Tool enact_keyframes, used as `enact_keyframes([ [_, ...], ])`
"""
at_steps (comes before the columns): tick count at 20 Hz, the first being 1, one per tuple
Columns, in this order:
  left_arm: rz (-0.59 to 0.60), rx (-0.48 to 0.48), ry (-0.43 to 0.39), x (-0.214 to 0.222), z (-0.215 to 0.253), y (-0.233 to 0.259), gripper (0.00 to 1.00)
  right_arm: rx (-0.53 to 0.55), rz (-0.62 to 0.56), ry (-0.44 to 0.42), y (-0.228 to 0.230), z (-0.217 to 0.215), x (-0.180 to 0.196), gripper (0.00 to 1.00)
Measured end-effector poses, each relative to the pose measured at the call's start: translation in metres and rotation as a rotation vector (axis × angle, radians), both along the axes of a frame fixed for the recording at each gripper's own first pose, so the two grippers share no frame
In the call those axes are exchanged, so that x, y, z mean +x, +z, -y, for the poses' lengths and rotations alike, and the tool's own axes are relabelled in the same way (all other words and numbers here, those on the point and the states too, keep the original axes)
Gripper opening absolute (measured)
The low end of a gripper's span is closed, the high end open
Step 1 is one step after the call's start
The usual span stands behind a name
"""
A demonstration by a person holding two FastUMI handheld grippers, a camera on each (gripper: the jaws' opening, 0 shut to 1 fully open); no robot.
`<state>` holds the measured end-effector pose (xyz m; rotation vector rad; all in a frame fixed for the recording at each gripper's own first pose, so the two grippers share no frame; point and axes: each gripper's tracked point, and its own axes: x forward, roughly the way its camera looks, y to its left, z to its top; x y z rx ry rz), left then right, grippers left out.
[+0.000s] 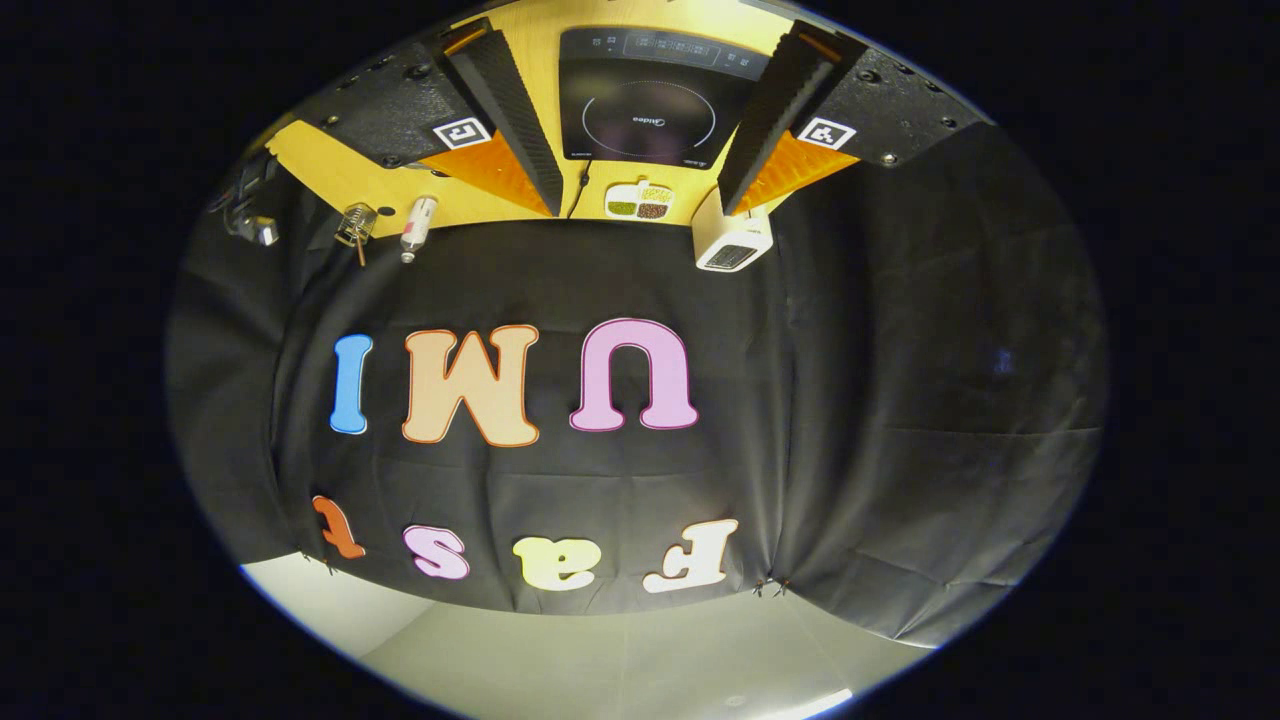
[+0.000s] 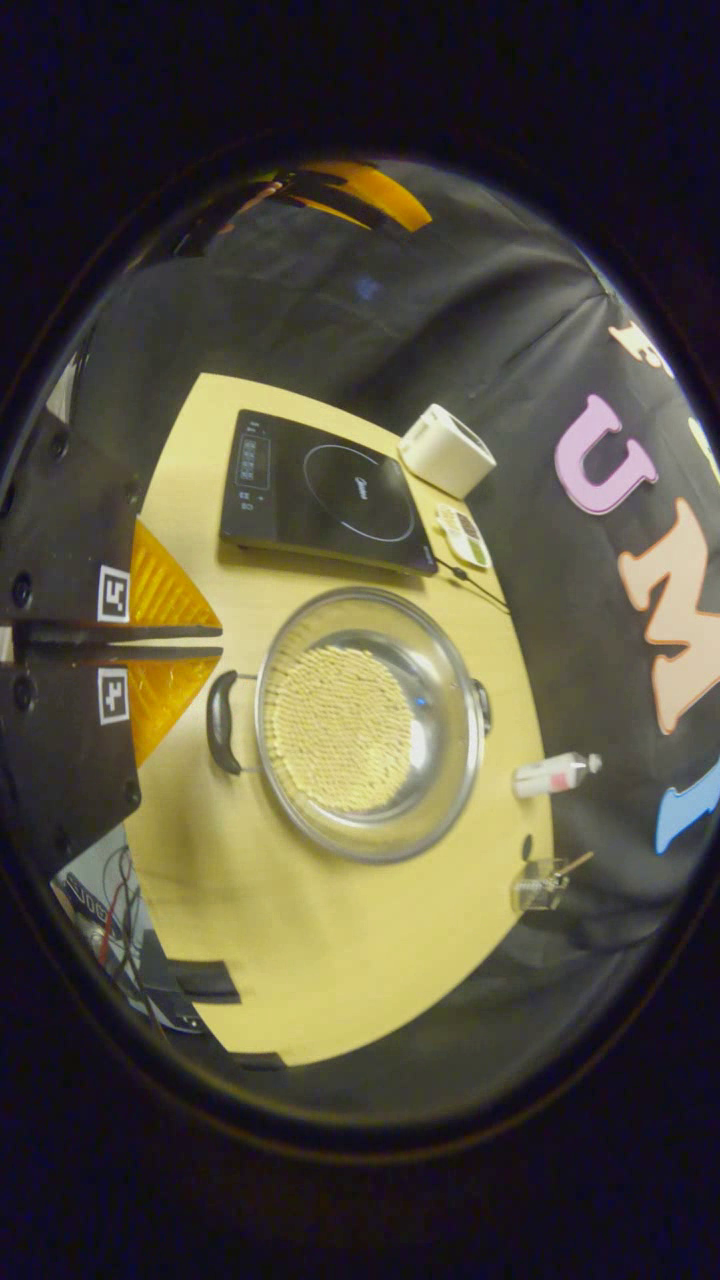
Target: First push the handle of the pot to place it horizontally, then grasp the pot with both hands and set it on the induction cooktop.
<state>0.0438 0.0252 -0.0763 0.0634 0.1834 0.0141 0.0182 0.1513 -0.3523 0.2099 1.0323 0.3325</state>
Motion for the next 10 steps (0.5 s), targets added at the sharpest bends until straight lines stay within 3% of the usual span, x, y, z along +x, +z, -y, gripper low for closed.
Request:
enact_keyframes([
  [4, -0.010, 0.037, 0.019, 0.000, -0.009, -0.003, 0.92, 0.067, -0.097, 0.021, -0.025, -0.024, 0.004, 0.03],
  [7, -0.032, 0.021, 0.022, 0.003, -0.009, -0.010, 0.95, 0.012, -0.109, 0.046, -0.045, -0.024, 0.015, 0.02],
  [10, -0.041, -0.003, 0.027, 0.006, -0.006, -0.014, 0.92, -0.040, -0.133, 0.059, -0.063, -0.020, 0.021, 0.02],
])
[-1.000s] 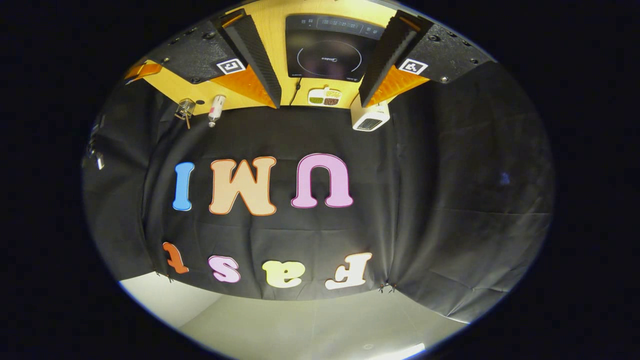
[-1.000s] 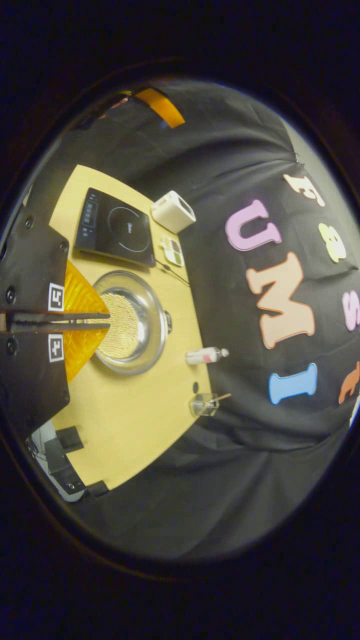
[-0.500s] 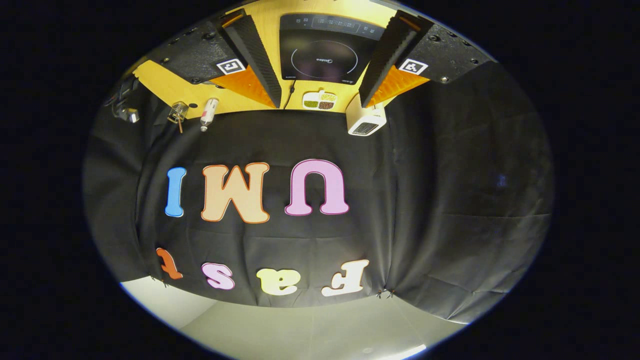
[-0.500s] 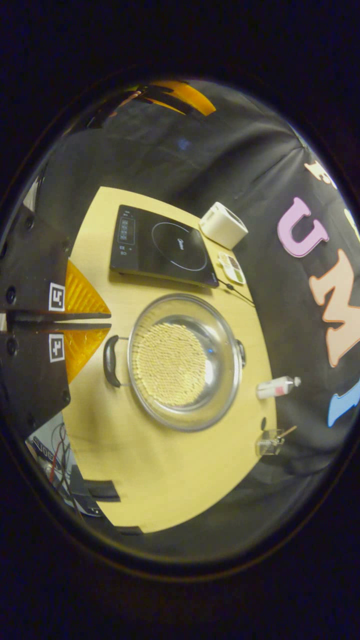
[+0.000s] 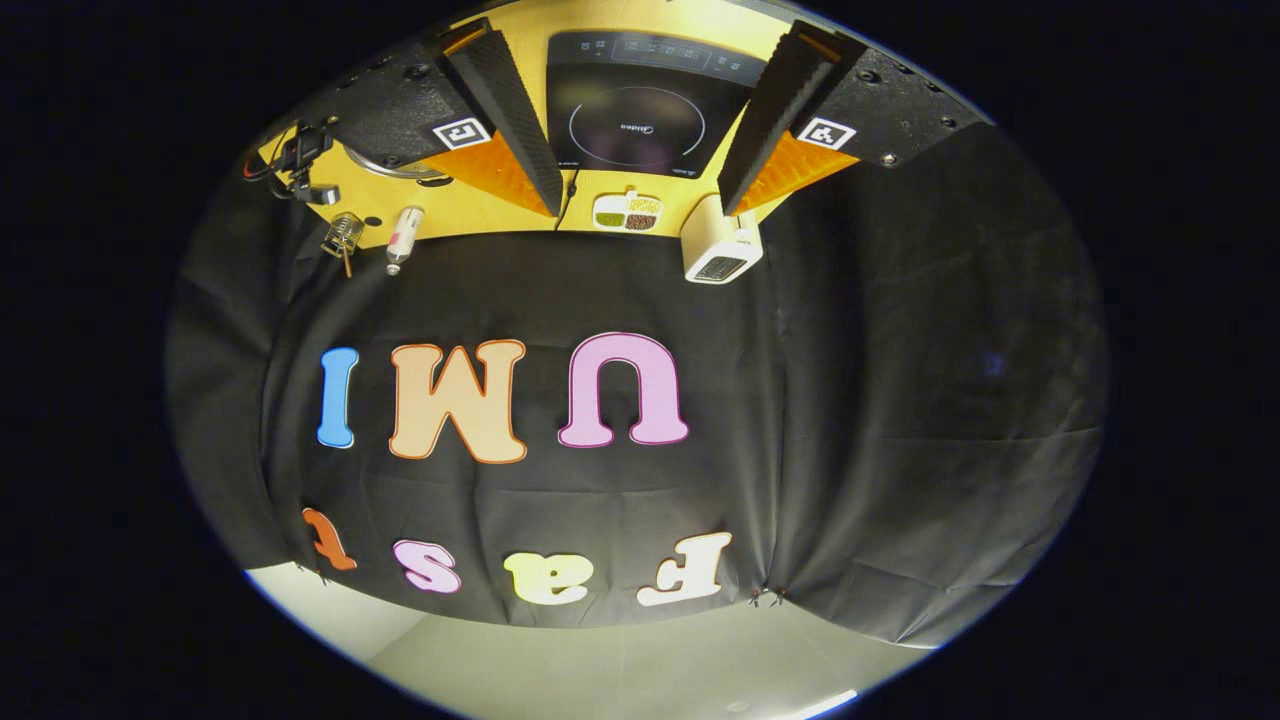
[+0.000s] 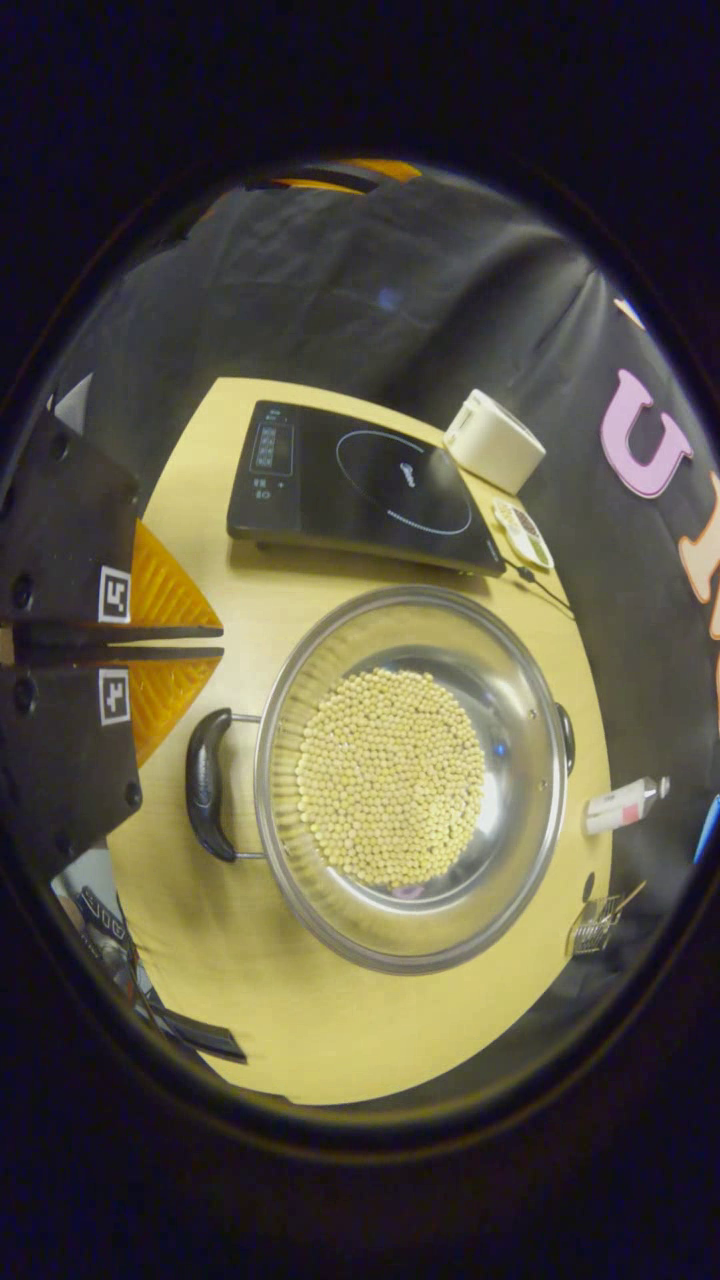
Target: First push the handle of the pot to place it horizontally, then grasp the pot with both hands and set it on the induction cooktop.
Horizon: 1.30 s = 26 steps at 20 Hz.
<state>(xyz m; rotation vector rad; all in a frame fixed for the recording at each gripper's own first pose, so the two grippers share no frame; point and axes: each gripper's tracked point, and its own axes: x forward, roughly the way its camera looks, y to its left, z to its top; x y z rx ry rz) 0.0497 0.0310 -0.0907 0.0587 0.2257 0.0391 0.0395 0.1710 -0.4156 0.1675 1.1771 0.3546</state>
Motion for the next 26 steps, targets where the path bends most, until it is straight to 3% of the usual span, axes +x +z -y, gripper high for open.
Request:
enact_keyframes([
  [1, 0.000, -0.002, 0.003, 0.001, 0.000, 0.000, 0.96, -0.012, -0.006, 0.001, -0.004, 0.002, 0.001, 0.02],
  [14, -0.042, 0.013, 0.072, 0.012, 0.030, -0.009, 0.92, -0.004, -0.132, 0.063, -0.012, 0.027, 0.001, 0.02],
  [21, -0.078, 0.021, 0.083, 0.026, 0.061, -0.021, 0.96, -0.027, -0.158, 0.097, -0.004, 0.064, 0.019, 0.02],
  [22, -0.082, 0.023, 0.082, 0.029, 0.066, -0.023, 0.92, -0.043, -0.154, 0.102, -0.004, 0.072, 0.022, 0.07],
  [25, -0.082, 0.018, 0.072, 0.043, 0.078, -0.024, 0.99, -0.091, -0.143, 0.125, -0.005, 0.091, 0.032, 0.02],
  [26, -0.083, 0.011, 0.064, 0.047, 0.084, -0.026, 0.96, -0.099, -0.143, 0.128, -0.006, 0.099, 0.035, 0.03],
])
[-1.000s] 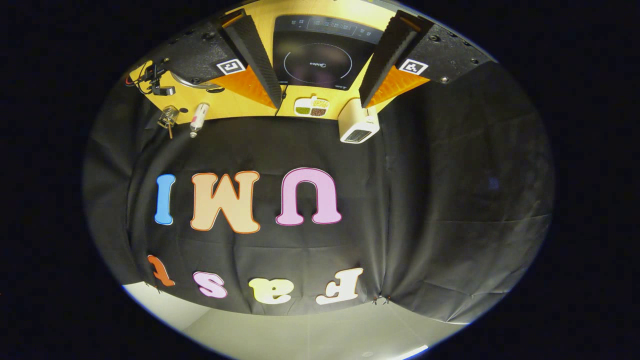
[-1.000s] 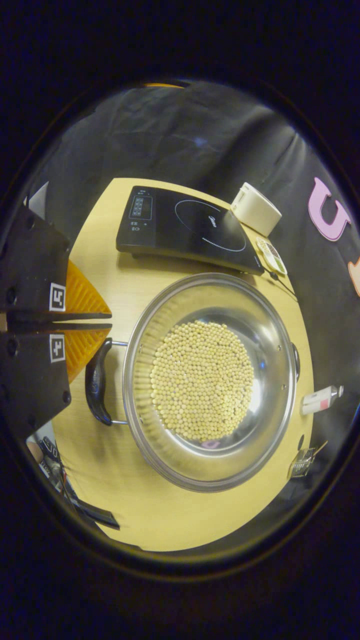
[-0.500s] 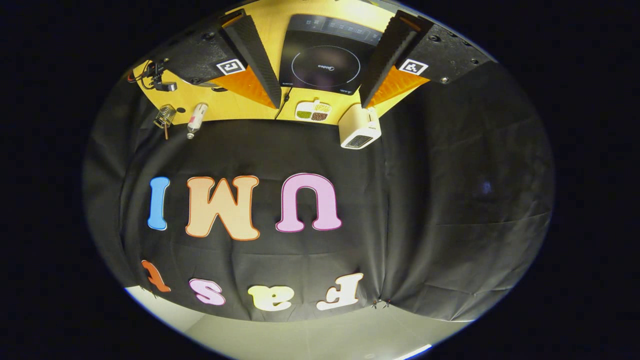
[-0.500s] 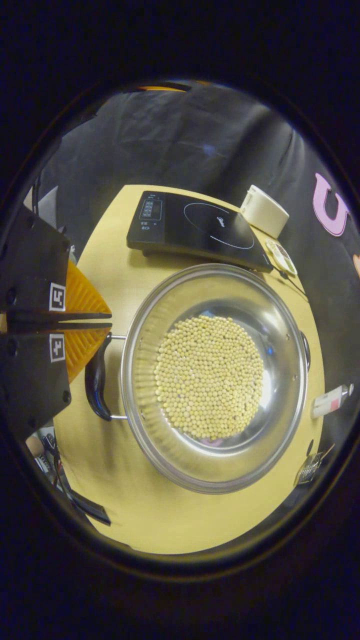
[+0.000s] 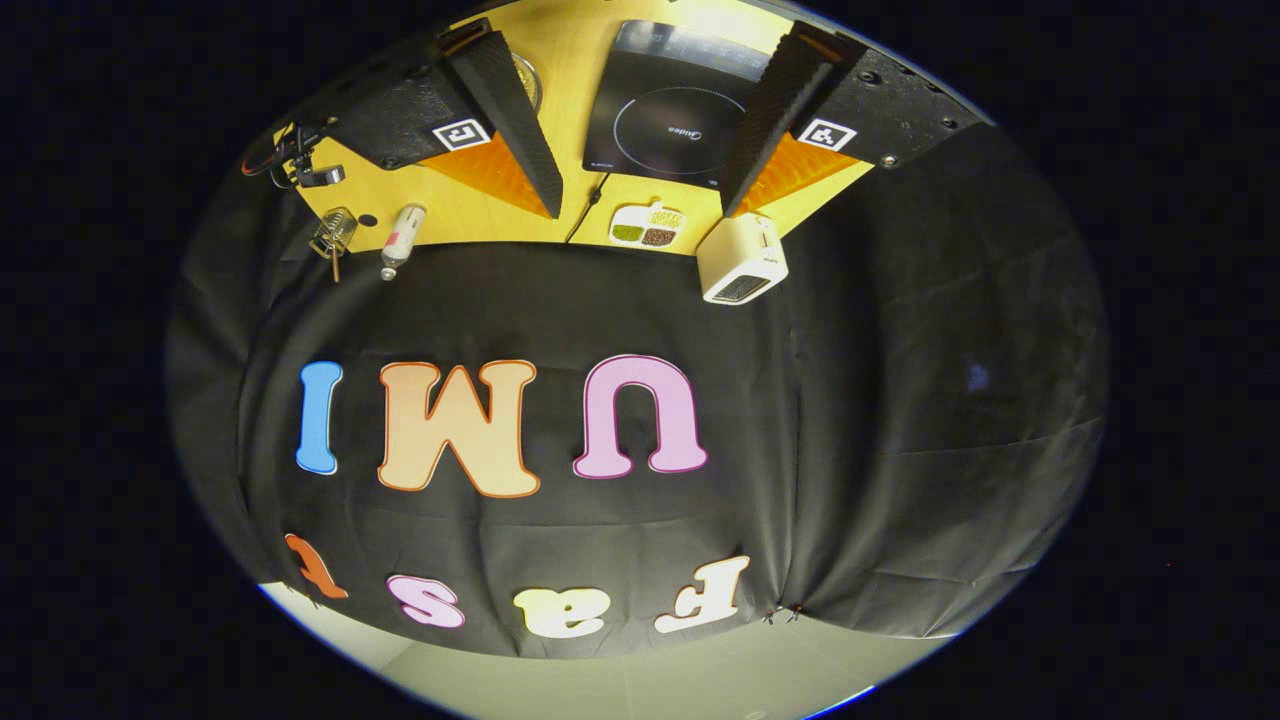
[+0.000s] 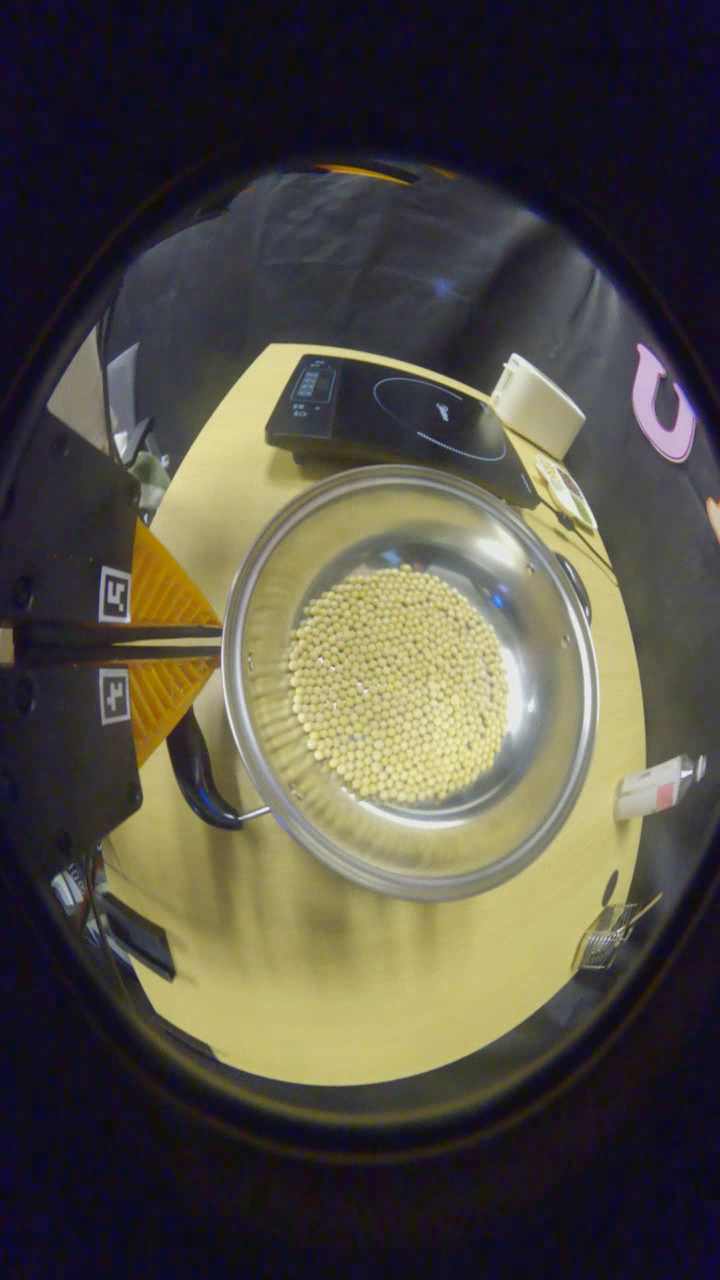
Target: First push the handle of the pot to place it horizontally, then grasp the pot with both hands and set it on the induction cooktop.
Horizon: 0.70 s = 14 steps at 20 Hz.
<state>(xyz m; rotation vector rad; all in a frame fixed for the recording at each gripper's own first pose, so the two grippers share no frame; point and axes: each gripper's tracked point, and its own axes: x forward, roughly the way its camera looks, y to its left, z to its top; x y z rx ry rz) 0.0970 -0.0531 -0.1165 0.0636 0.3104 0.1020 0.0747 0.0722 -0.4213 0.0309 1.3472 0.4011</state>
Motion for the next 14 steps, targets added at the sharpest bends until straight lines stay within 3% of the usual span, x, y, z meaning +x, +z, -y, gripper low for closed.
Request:
enact_keyframes([
  [5, -0.037, -0.071, -0.021, 0.011, 0.025, -0.017, 0.96, -0.038, 0.001, -0.019, -0.001, 0.031, 0.016, 0.00],
  [8, -0.056, -0.088, -0.006, 0.015, 0.026, -0.026, 0.92, -0.047, -0.006, -0.032, -0.001, 0.044, 0.028, 0.03],
  [12, -0.074, -0.097, 0.030, 0.016, 0.021, -0.035, 0.96, -0.045, -0.014, -0.054, -0.003, 0.061, 0.045, 0.02],
  [13, -0.080, -0.098, 0.041, 0.016, 0.019, -0.037, 0.92, -0.047, -0.016, -0.060, -0.003, 0.064, 0.049, 0.03],
  [14, -0.084, -0.096, 0.053, 0.015, 0.017, -0.039, 0.96, -0.049, -0.017, -0.067, -0.004, 0.067, 0.053, 0.02],
])
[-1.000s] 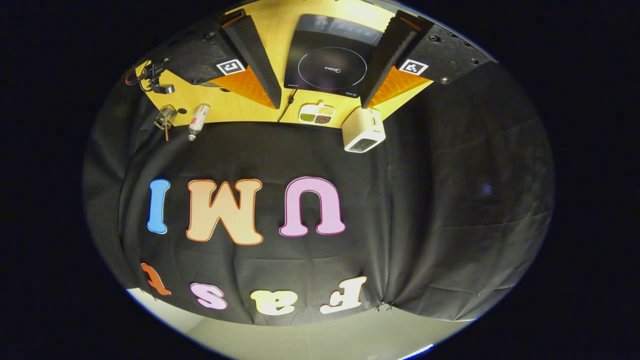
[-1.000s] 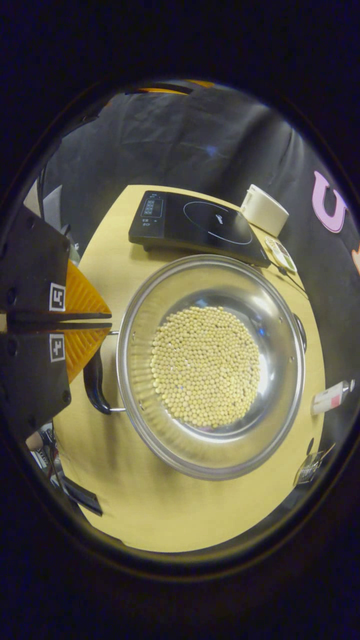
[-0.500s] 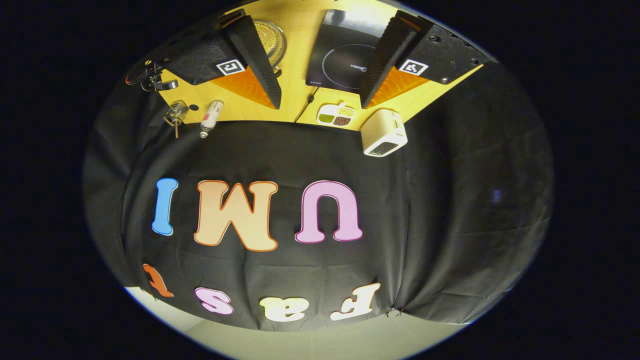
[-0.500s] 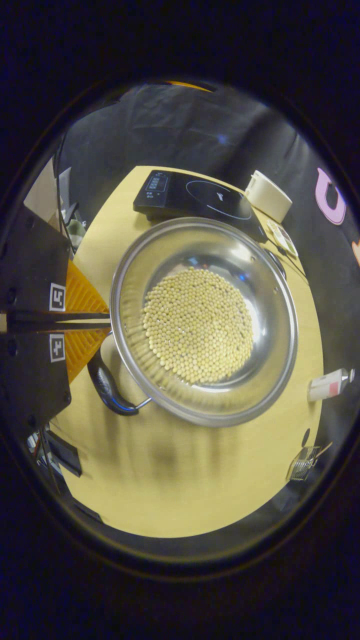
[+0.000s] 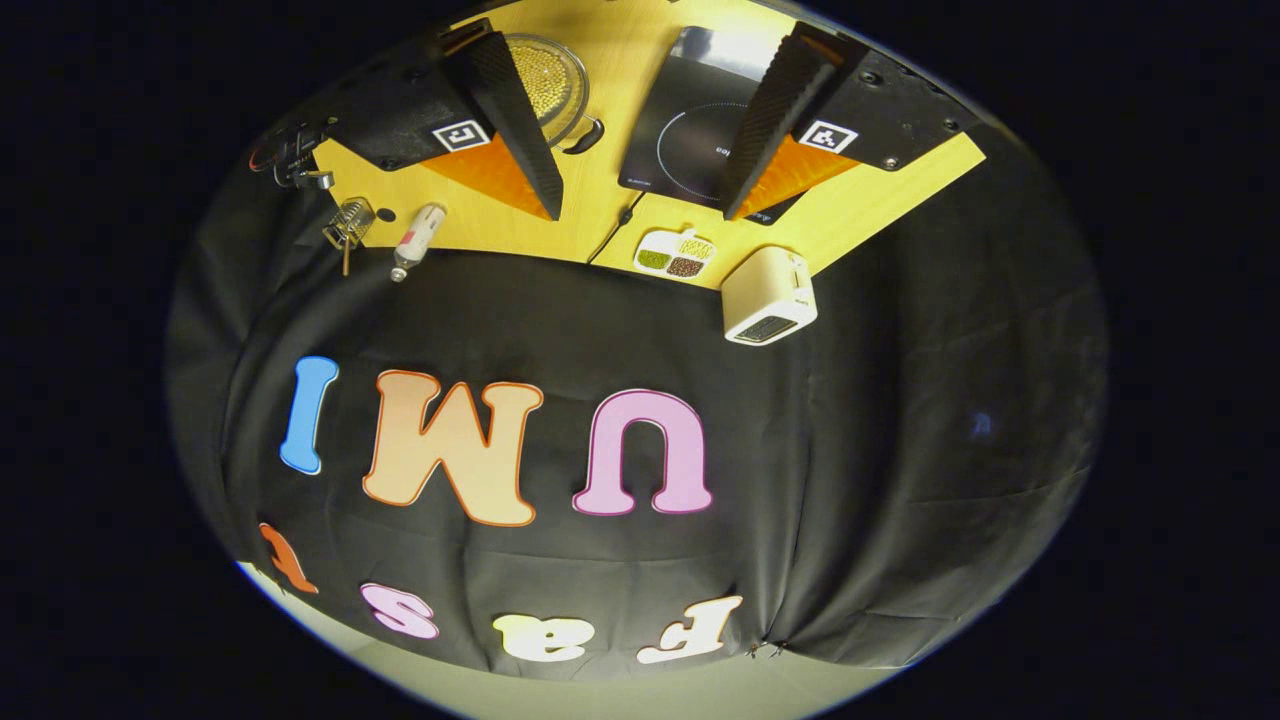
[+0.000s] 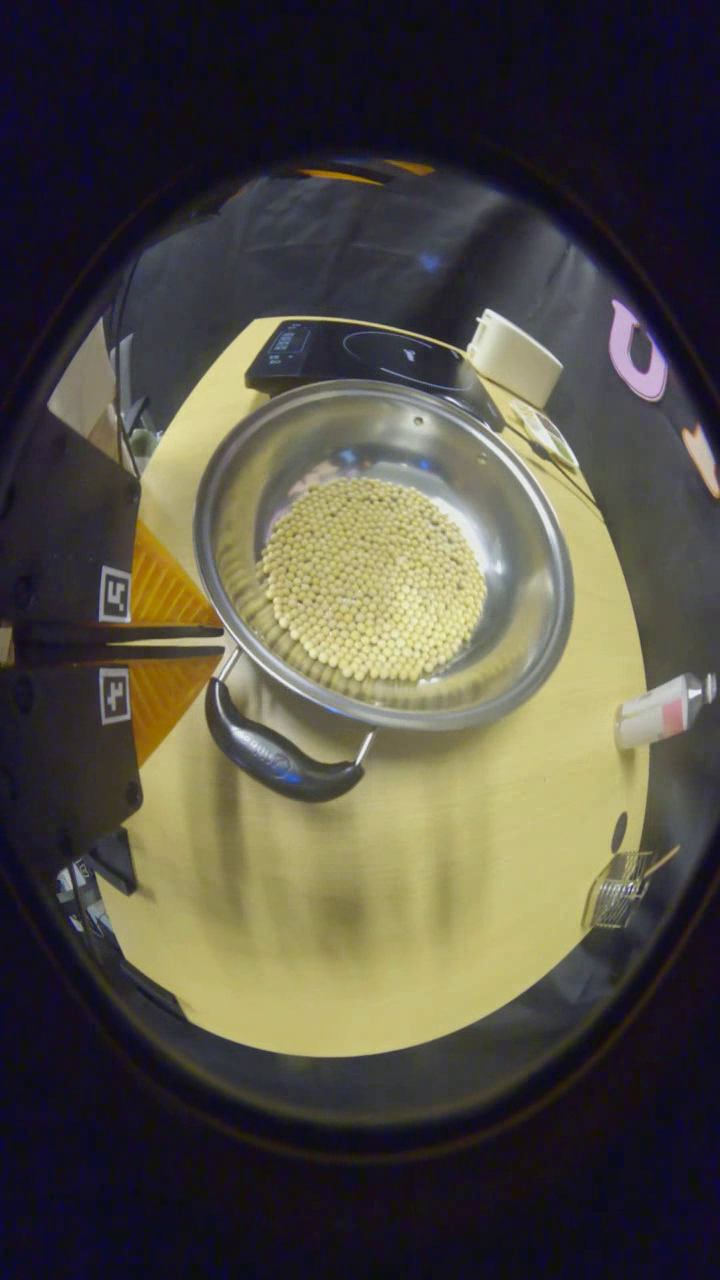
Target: First push the handle of the pot to place it horizontally, then grasp the pot with both hands and set it on the induction cooktop.
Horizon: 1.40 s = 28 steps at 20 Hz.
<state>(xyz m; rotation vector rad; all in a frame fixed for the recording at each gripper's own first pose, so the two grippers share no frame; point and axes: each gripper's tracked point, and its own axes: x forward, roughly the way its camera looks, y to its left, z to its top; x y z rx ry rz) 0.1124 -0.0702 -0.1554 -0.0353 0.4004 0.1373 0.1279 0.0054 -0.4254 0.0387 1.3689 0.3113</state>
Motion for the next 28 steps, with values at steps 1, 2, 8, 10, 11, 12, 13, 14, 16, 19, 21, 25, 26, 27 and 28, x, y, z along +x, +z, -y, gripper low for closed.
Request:
enact_keyframes([
  [1, -0.004, 0.003, 0.010, 0.000, -0.002, -0.001, 0.96, -0.002, 0.000, -0.003, 0.000, 0.005, 0.002, 0.02],
  [2, -0.010, 0.006, 0.018, -0.002, -0.002, -0.004, 0.96, -0.001, 0.001, -0.005, 0.000, 0.007, 0.007, 0.02],
  [8, -0.038, 0.026, 0.053, -0.008, -0.005, -0.012, 0.96, -0.007, 0.014, -0.009, 0.001, 0.018, 0.035, 0.02],
  [10, -0.040, 0.019, 0.060, -0.009, -0.005, -0.016, 0.96, -0.009, 0.019, -0.005, 0.002, 0.022, 0.040, 0.02],
  [11, -0.049, 0.018, 0.067, -0.012, -0.005, -0.020, 0.96, -0.009, 0.020, 0.000, 0.003, 0.023, 0.044, 0.02],
  [12, -0.060, 0.018, 0.075, -0.015, -0.006, -0.025, 0.96, -0.010, 0.022, 0.006, 0.003, 0.023, 0.047, 0.02],
  [13, -0.071, 0.020, 0.082, -0.018, -0.007, -0.029, 0.96, -0.009, 0.025, 0.009, 0.003, 0.024, 0.051, 0.02],
  [14, -0.088, 0.022, 0.089, -0.023, -0.008, -0.035, 0.96, -0.008, 0.026, 0.011, 0.002, 0.025, 0.053, 0.07],
  [16, -0.120, 0.027, 0.100, -0.032, -0.009, -0.045, 0.96, -0.002, 0.026, 0.014, 0.003, 0.024, 0.059, 0.02],
  [19, -0.155, 0.034, 0.106, -0.042, -0.008, -0.057, 0.96, 0.011, 0.029, 0.014, 0.003, 0.025, 0.068, 0.02],
  [21, -0.161, 0.030, 0.102, -0.044, -0.007, -0.061, 0.96, 0.015, 0.037, 0.019, 0.004, 0.025, 0.073, 0.02],
  [25, -0.176, 0.020, 0.091, -0.043, -0.009, -0.069, 0.96, 0.023, 0.044, 0.047, 0.006, 0.023, 0.073, 0.02],
  [26, -0.184, 0.013, 0.089, -0.043, -0.008, -0.071, 0.96, 0.015, 0.050, 0.047, 0.006, 0.025, 0.074, 0.02],
  [27, -0.192, 0.006, 0.085, -0.043, -0.009, -0.074, 0.96, 0.030, 0.051, 0.052, 0.008, 0.024, 0.074, 0.05],
  [28, -0.198, -0.002, 0.077, -0.041, -0.007, -0.077, 0.97, 0.031, 0.055, 0.046, 0.012, 0.027, 0.073, 0.00],
])
